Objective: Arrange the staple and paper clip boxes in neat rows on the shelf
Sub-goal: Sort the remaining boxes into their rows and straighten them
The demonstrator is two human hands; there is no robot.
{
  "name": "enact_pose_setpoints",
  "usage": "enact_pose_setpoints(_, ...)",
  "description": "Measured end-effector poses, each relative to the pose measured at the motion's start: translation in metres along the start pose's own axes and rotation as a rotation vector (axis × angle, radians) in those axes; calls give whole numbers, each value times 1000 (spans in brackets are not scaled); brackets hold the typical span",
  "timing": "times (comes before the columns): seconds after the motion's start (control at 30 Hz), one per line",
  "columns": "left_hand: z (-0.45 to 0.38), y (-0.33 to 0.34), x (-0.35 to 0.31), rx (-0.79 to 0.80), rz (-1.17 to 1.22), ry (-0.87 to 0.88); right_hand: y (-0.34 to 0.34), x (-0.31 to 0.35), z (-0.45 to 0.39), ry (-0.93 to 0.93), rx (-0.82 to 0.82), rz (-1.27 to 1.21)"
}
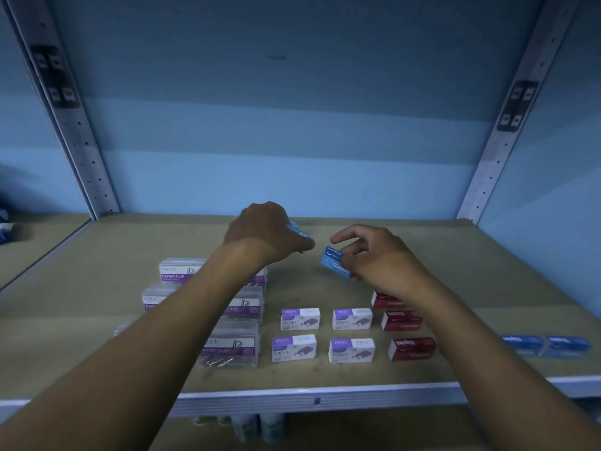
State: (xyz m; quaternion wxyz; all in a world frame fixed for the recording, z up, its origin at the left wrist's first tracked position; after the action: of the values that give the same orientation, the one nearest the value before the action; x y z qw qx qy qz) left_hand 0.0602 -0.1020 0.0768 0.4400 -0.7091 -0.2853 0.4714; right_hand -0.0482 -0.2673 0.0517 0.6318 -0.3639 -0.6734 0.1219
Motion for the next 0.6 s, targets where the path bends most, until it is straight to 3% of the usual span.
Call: enact_pose_setpoints(0.6,46,19,3,-59,-393,122,9,-12,20,-150,108,257)
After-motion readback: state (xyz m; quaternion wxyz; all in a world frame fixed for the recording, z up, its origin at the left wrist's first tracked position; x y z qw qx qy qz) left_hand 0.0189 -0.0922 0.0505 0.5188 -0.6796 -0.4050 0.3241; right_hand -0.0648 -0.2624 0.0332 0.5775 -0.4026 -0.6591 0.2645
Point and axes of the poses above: each hand's wrist, its own z-axis away from the middle knuckle, its own y-axis out of the palm, x = y × z, the point moved 2 cm from there along -z, towards the middle knuckle, and after that the axes turned 5 degrees about -y, right-handed, at the moved point
